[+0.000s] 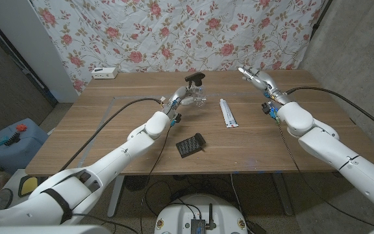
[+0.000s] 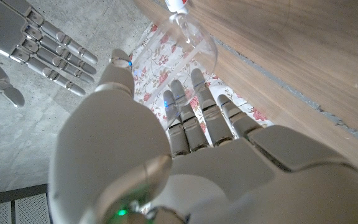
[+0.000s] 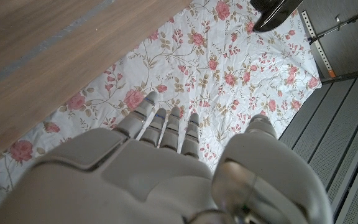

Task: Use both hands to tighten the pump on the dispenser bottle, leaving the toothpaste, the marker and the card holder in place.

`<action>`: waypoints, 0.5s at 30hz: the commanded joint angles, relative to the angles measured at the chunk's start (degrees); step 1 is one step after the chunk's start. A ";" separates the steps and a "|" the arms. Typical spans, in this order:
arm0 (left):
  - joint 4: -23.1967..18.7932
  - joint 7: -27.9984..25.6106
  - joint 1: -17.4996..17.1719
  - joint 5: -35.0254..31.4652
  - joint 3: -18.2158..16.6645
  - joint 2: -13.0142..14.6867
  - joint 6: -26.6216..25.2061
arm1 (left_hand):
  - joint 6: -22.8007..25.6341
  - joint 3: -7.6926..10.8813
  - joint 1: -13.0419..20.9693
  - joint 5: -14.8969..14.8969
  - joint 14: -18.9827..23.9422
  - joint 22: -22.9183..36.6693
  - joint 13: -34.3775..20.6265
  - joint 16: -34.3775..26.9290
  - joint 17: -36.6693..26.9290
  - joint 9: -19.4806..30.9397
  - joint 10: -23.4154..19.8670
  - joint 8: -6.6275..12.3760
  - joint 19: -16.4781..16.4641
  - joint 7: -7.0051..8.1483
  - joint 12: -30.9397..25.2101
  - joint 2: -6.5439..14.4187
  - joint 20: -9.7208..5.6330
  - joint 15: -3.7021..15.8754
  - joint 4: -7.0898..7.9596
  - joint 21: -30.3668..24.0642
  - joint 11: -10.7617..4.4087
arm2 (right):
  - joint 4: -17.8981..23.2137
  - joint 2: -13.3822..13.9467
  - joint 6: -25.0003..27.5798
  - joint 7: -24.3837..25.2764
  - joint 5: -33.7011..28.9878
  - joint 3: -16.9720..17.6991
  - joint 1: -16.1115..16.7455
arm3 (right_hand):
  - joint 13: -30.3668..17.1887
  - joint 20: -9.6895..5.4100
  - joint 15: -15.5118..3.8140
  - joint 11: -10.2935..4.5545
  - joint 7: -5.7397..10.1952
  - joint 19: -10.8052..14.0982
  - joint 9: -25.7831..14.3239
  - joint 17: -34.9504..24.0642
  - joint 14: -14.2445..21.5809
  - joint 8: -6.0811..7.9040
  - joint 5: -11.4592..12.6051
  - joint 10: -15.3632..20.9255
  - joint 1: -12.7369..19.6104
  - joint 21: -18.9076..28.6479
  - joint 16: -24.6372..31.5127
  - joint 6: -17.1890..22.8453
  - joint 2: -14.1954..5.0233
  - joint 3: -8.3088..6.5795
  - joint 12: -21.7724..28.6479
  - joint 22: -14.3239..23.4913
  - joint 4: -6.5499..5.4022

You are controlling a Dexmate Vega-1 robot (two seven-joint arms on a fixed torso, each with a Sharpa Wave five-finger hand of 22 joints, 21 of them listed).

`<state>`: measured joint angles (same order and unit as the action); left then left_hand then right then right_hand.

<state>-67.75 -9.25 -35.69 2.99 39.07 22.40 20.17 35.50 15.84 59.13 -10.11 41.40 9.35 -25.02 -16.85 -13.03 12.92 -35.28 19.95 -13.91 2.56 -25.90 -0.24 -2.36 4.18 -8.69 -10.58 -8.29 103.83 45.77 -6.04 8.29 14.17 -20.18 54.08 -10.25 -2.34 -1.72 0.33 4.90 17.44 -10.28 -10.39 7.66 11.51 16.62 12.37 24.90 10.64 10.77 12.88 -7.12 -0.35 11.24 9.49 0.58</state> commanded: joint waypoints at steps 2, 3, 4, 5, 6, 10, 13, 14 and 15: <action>-0.78 -0.02 0.25 -1.11 0.39 0.51 -1.06 | 4.34 0.19 0.42 -0.21 0.36 0.09 -0.54 0.06 -0.08 0.19 -0.91 0.43 0.04 0.25 -0.46 3.49 -4.73 5.83 0.52 0.10 -0.25 | 4.64 3.19 5.44 -3.70 -2.96 -0.98 -3.07 | -0.40 0.23 0.67 0.46 -0.03 -0.47 -0.22 0.04 -0.83 -0.54 -1.64 -0.94 2.17 -0.14 -0.17 -0.55 0.02 -0.90 -0.58 0.08 1.70; -0.85 -0.06 0.25 -1.23 0.41 0.57 -1.15 | 4.41 0.18 0.42 -0.21 0.39 0.09 -0.55 0.04 -0.09 0.19 -0.87 0.46 0.05 0.19 -0.45 3.50 -4.74 5.83 0.52 0.10 -0.21 | 4.95 3.44 5.92 -3.98 -3.27 -1.13 -3.35 | -0.41 0.57 0.65 0.45 0.11 -0.61 -0.23 0.05 -1.12 -0.62 -1.89 -1.11 2.41 -0.17 -0.26 -0.74 0.08 -1.00 -0.61 0.08 1.93; -0.89 -0.05 0.27 -1.31 0.44 0.63 -1.17 | 4.45 0.17 0.39 -0.21 0.42 0.09 -0.58 0.05 -0.08 0.19 -0.99 0.48 0.05 0.19 -0.50 3.49 -4.72 5.78 0.53 0.10 -0.26 | 5.24 3.67 6.36 -4.31 -3.53 -1.29 -3.64 | -0.43 1.07 0.70 0.52 0.15 -0.83 -0.25 0.05 -1.59 -0.66 -2.38 -1.70 2.84 -0.19 -0.36 -0.88 0.21 -1.17 -0.75 0.10 2.34; -0.95 -0.05 0.28 -1.36 0.45 0.66 -1.20 | 4.46 0.19 0.43 -0.21 0.41 0.09 -0.60 0.04 -0.10 0.19 -0.98 0.49 0.07 0.20 -0.49 3.53 -4.73 5.76 0.51 0.10 -0.28 | 5.55 3.86 6.85 -4.54 -3.84 -1.45 -3.92 | -0.43 1.42 0.68 0.50 0.22 -1.03 -0.26 0.05 -1.79 -0.70 -2.60 -1.83 3.04 -0.24 -0.39 -1.01 0.29 -1.24 -0.74 0.10 2.53; -1.05 -0.07 0.26 -1.43 0.46 0.72 -1.26 | 4.41 0.19 0.41 -0.22 0.40 0.09 -0.64 0.05 -0.13 0.18 -0.96 0.48 0.08 0.14 -0.48 3.61 -4.71 5.75 0.54 0.11 -0.28 | 5.81 4.04 7.29 -4.77 -4.16 -1.63 -4.20 | -0.45 2.08 1.30 0.48 0.16 -1.05 -0.28 0.05 -2.02 -0.75 -3.05 -2.20 3.57 -0.18 -0.37 -1.22 0.42 -1.45 -0.77 0.10 3.03; -1.10 -0.68 0.21 -2.02 0.55 0.76 -1.19 | 4.60 0.21 0.44 -0.23 0.52 0.09 -0.73 0.08 -0.08 0.18 -1.05 0.58 0.11 0.29 -0.52 3.62 -4.76 5.73 0.50 0.11 -0.35 | 6.41 4.19 8.38 -5.02 -4.95 -2.05 -4.80 | -0.47 2.80 2.35 0.79 -0.04 -1.25 -0.31 0.02 -2.43 -0.78 -3.49 -2.48 4.78 -0.16 -0.31 -1.55 0.40 -2.05 -0.68 0.10 4.00; -0.17 -1.00 0.38 -2.22 0.65 0.44 -0.29 | 4.69 0.22 0.38 -0.23 0.56 0.09 -0.80 0.14 -0.05 0.18 -1.06 0.64 0.13 0.26 -0.52 3.65 -4.82 5.85 0.53 0.11 -0.36 | 7.01 4.48 9.15 -5.40 -5.16 -2.17 -4.99 | -0.48 3.30 2.50 0.87 0.09 -1.38 -0.32 0.02 -2.59 -0.79 -3.61 -2.74 5.39 -0.17 -0.29 -1.71 0.51 -2.32 -0.70 0.09 4.52; 0.12 -1.07 0.48 -2.36 0.72 0.37 -0.09 | 4.73 0.21 0.34 -0.23 0.54 0.09 -0.82 0.16 -0.06 0.18 -1.07 0.66 0.16 0.29 -0.52 3.67 -4.81 5.86 0.55 0.12 -0.40 | 7.29 4.64 9.42 -5.51 -5.28 -2.19 -5.01 | -0.48 3.40 2.60 0.89 0.21 -1.43 -0.32 0.01 -2.70 -0.81 -3.63 -2.87 5.61 -0.18 -0.30 -1.84 0.54 -2.41 -0.72 0.09 4.70; 0.43 -1.15 0.57 -2.51 0.81 0.28 0.15 | 4.75 0.22 0.30 -0.23 0.53 0.09 -0.84 0.18 -0.07 0.18 -1.00 0.68 0.16 0.19 -0.49 3.73 -4.79 5.84 0.58 0.12 -0.37 | 7.67 4.87 9.79 -5.61 -5.46 -2.21 -5.02 | -0.48 3.54 2.77 0.88 0.26 -1.49 -0.33 0.01 -2.83 -0.81 -3.66 -3.10 5.87 -0.19 -0.32 -1.90 0.59 -2.53 -0.77 0.09 4.91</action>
<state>-68.52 -9.55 -35.52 1.55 39.50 22.93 19.25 35.51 15.69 59.13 -10.11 41.38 9.35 -25.09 -16.80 -13.01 12.92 -35.28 20.17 -13.91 2.56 -26.08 -0.24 -2.36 4.18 -8.53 -10.58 -8.29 108.77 49.05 0.21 4.32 10.54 -21.61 50.55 -10.55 0.58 0.46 1.25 5.02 15.96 -10.50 -10.40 5.07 10.71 13.31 9.79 30.06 10.64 10.77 11.33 -6.65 -2.72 10.59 9.48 4.73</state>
